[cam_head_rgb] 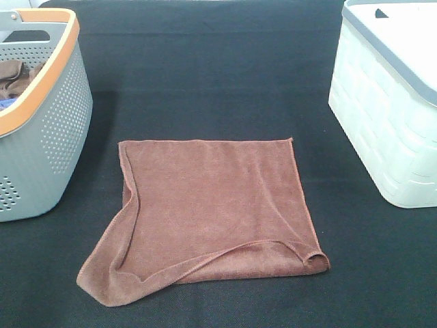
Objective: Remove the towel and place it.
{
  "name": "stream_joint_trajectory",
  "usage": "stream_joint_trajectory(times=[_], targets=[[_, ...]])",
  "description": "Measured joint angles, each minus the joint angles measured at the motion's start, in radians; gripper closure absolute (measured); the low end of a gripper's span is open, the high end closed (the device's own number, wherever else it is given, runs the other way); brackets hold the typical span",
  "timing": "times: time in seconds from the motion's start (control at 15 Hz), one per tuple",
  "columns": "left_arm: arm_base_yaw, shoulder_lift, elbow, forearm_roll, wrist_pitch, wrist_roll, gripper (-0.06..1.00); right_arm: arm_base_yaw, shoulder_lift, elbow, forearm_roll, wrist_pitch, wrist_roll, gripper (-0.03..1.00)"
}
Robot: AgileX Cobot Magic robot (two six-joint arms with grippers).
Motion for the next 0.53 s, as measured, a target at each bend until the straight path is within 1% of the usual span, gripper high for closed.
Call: stream_joint_trajectory(times=[0.07,0.4,0.53], targets=[[0.000,-0.003,0.003,-0.002,0.000,0.002,0.30,0.000,0.000,0.000,-0.006,-0.002,0.022,0.11],[0.000,-0.003,0.003,-0.011,0.000,0.005,0.30,0.000,0.000,0.000,-0.006,-0.004,0.026,0.11],[0.000,-0.003,0.003,-0.030,0.000,0.005,0.30,0.000,0.000,0.000,-0.006,-0.004,0.026,0.11]])
